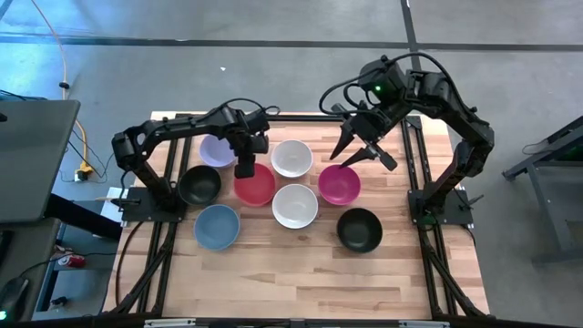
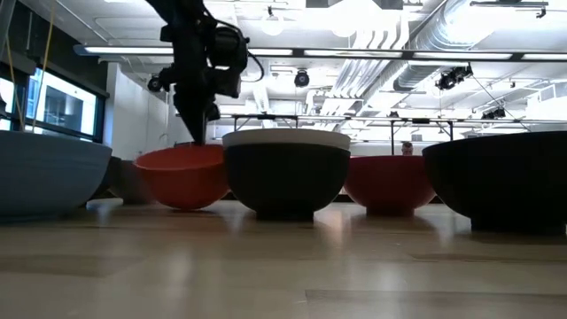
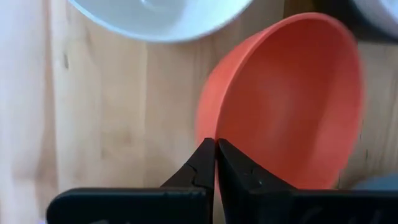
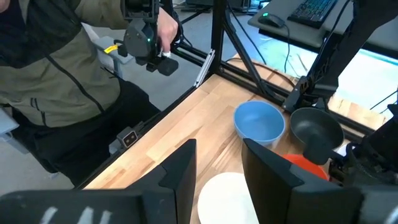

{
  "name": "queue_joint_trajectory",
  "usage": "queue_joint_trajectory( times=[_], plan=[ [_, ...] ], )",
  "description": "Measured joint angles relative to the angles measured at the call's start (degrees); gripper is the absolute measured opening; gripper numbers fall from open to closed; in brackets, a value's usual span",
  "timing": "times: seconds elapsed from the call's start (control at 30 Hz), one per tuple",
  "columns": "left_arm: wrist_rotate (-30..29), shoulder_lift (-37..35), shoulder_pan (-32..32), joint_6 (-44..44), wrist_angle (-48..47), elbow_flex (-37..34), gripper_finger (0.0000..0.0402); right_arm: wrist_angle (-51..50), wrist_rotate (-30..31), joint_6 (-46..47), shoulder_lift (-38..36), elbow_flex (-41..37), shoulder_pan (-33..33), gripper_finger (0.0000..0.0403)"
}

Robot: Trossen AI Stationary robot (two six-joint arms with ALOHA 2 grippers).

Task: Nest bowls inside each other
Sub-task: Stack the orange bowl on top of the bottom white bowl

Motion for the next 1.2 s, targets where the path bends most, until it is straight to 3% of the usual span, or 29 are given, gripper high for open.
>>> queue_joint_trajectory(
  times=[0.3,0.5,0.9,1.2],
  plan=[
    [-0.22,0.04,0.0,-0.17,3.66,-6.23,0.0,1.96,0.04,-0.02,0.04,-4.62,-0.13,0.0118],
    [-0.14,0.04,0.0,-0.17,4.12,-6.25,0.0006,2.55,0.04,-0.04,0.04,-4.65,-0.15,0.0118],
    [1.62,0.04,0.01,0.24,6.3,-6.25,0.0065,2.52,0.04,-0.04,0.04,-4.64,-0.15,0.0118],
    [2.63,0.04,0.0,-0.17,6.28,-6.25,0.007,2.52,0.04,-0.04,0.04,-4.62,-0.15,0.0118]
  ],
)
